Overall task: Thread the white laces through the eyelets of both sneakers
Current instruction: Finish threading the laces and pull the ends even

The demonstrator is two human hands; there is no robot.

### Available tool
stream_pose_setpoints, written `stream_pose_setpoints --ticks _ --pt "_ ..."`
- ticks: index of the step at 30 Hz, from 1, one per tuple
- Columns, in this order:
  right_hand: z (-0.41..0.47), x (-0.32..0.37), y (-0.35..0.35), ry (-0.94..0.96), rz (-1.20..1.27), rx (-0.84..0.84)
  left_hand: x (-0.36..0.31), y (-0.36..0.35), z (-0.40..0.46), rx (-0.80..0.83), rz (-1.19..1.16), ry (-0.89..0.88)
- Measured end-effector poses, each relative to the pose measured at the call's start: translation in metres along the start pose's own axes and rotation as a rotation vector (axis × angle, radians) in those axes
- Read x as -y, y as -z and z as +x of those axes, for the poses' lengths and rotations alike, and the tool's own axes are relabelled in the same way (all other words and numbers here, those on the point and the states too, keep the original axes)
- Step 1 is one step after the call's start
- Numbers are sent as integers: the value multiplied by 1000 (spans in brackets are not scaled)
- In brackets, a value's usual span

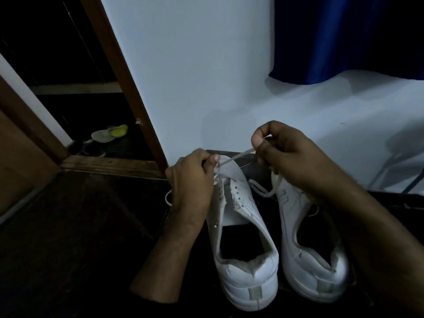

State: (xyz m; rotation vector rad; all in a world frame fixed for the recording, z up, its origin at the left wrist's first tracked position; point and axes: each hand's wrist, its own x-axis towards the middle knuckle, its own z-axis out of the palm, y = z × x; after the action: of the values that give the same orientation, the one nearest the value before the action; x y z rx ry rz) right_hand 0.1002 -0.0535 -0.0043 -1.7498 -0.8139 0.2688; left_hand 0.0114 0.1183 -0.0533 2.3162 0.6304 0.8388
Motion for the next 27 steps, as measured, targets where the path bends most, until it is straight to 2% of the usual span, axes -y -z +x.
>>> stream_pose_setpoints --ticks 2,3,5,7,10,12,14,17,19,21,22,24,26,27 --pt "0 2 1 23 43 -24 4 0 1 -12 152 28" --pt "0 2 1 29 42 -23 3 0 2 -19 108 -21" --pt "0 2 -1 26 -13 9 -8 0 -2 21 -217 -179" --pt "0 0 -6 16 -76 59 -21 -2 -8 145 -476 -287" --pt "0 -3 -9 -22 -60 107 -25 -5 -11 307 -529 -278" --pt "-2 -3 -8 -26 -40 105 -21 -3 -9 316 -498 -240" --pt "-3 -3 -5 -11 -48 84 -16 -1 -7 230 -394 -213" --pt "-3 0 -1 28 -71 6 -5 2 -3 57 -37 -37" --pt "-2 2 2 53 -6 -48 6 4 0 55 178 131" --pt "-2 3 5 69 24 -70 11 5 3 33 207 133" --pt "-1 3 5 76 8 -63 10 5 3 5 135 68" --pt "-2 1 2 86 -79 -17 -2 4 -1 -3 -152 -128" --pt "-2 -2 -2 87 -135 43 -16 0 -7 139 -393 -268" --pt "-2 -3 -4 81 -129 67 -21 -2 -9 221 -438 -281"
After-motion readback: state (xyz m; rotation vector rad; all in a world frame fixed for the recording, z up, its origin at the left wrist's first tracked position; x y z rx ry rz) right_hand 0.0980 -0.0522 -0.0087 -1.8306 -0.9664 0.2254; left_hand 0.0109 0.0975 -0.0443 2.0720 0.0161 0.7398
